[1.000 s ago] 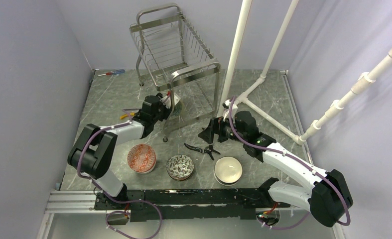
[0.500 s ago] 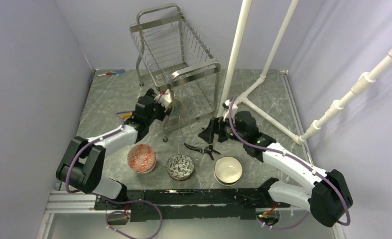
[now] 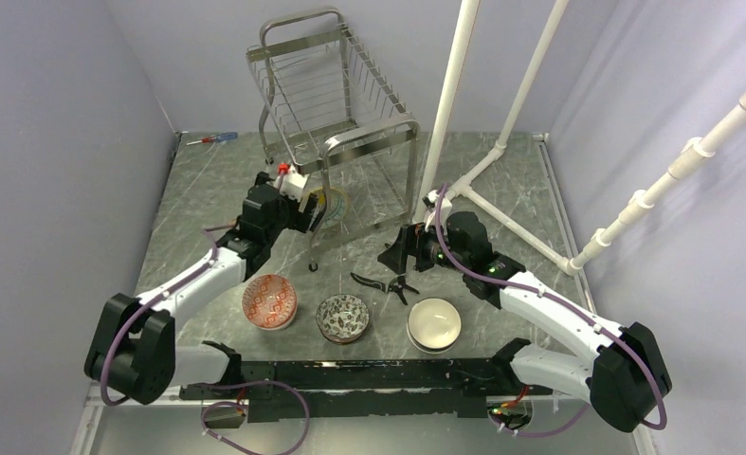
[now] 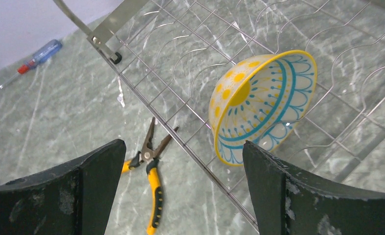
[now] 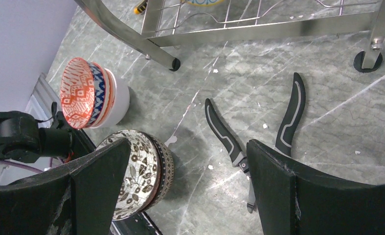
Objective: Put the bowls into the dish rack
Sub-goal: Place the bowl in the dish rack, then adjust the dish rack at the center of the board.
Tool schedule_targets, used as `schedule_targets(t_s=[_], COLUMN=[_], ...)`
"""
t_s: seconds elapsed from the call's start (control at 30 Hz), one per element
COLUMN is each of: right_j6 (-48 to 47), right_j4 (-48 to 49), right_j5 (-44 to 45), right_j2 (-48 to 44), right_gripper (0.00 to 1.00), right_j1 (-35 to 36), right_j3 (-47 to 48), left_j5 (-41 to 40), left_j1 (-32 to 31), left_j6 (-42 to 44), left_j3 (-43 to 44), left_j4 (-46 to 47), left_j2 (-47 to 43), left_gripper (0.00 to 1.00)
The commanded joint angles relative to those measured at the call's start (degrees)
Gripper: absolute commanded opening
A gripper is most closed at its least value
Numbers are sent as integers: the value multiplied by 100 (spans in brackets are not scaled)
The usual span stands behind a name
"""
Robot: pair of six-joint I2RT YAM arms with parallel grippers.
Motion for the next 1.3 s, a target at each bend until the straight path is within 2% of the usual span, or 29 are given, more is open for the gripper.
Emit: schedule_targets(t_s=[0.0, 0.2, 0.43, 0.63, 0.77, 0.83, 1.03, 1.27], right_j6=[-144, -249, -302, -248, -218, -200, -184, -206], right_j4=[85, 11, 22, 87, 81, 109, 151, 203], right_j5=[58, 101, 140, 114, 110, 135, 94, 27], right_j2=[-3, 55, 154, 215, 205, 184, 218, 344], right_gripper=[93, 93, 93, 93, 93, 93, 93, 93], right_j1=[-12, -15, -20, -17, -15, -15, -11, -7], right_j3=[177, 322, 454, 424, 394, 331, 253, 210], left_j5=[-125, 84, 674, 1833, 2334, 2502, 2795, 3122], left_j1=[157, 673, 1328, 1883, 2128, 2206, 2264, 2353], left_j6=[-984, -2290, -3611, -4179, -4612, -4772, -4717, -4933], left_j3=[188, 406, 870, 1892, 2404, 2570, 3209, 3120], left_j4=[-464, -1195, -1798, -2484, -2597, -2569, -2840, -2338], left_j2=[-372, -375, 11, 1096, 1824, 2202, 3093, 3410], left_gripper=[95, 95, 95, 95, 95, 87, 75, 60])
